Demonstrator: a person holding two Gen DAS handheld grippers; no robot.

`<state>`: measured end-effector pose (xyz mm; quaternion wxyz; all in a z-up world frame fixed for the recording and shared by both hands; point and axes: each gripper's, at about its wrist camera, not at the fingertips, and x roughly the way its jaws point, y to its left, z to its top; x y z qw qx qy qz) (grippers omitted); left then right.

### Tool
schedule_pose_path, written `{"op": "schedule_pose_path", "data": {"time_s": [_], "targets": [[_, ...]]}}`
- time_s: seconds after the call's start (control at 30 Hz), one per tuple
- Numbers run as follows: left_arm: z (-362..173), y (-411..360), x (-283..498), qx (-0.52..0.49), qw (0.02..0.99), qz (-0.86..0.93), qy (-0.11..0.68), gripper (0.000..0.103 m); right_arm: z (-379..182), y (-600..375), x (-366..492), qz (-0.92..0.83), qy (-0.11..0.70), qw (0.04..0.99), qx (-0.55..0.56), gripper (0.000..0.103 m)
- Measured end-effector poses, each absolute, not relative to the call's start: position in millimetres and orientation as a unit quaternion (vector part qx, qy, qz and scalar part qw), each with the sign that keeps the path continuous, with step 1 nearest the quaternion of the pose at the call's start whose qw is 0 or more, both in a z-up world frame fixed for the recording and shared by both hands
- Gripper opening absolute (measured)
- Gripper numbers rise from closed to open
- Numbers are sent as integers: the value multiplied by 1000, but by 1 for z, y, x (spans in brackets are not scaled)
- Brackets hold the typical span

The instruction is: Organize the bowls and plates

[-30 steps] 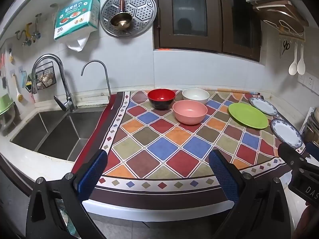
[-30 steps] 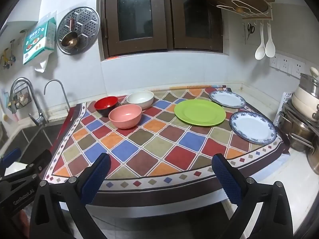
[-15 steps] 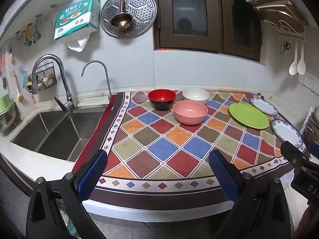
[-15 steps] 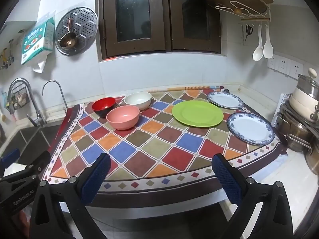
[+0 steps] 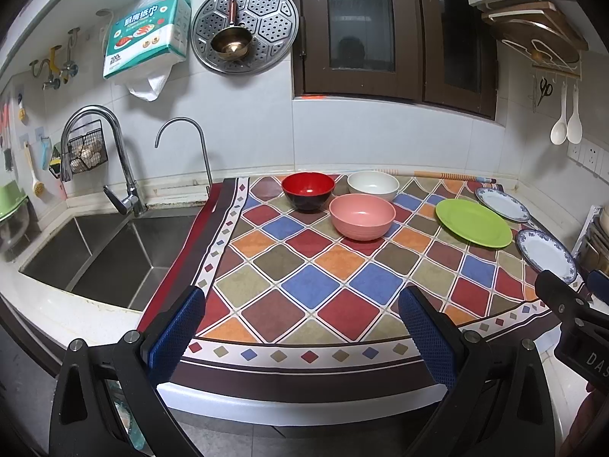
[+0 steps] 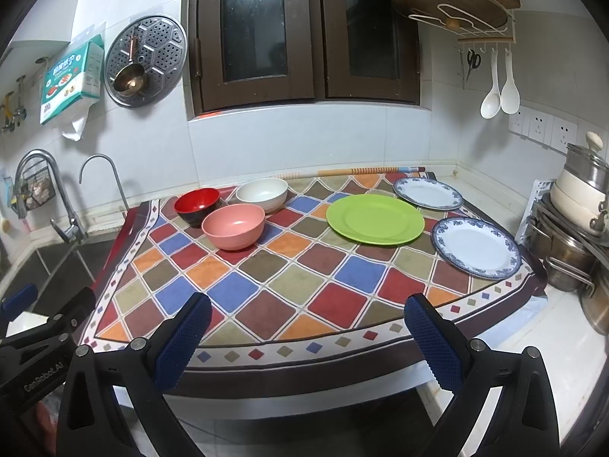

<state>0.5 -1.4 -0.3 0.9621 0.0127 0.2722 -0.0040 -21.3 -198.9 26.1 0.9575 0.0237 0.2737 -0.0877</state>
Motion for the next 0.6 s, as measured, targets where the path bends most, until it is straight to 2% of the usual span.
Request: {"op": "schedule_pose_path", "data": {"time_s": [0.6], "targets": [[-1,1,2,12,961,-3,275,103,25,-198,-20,-87,273,958,21,102]]}}
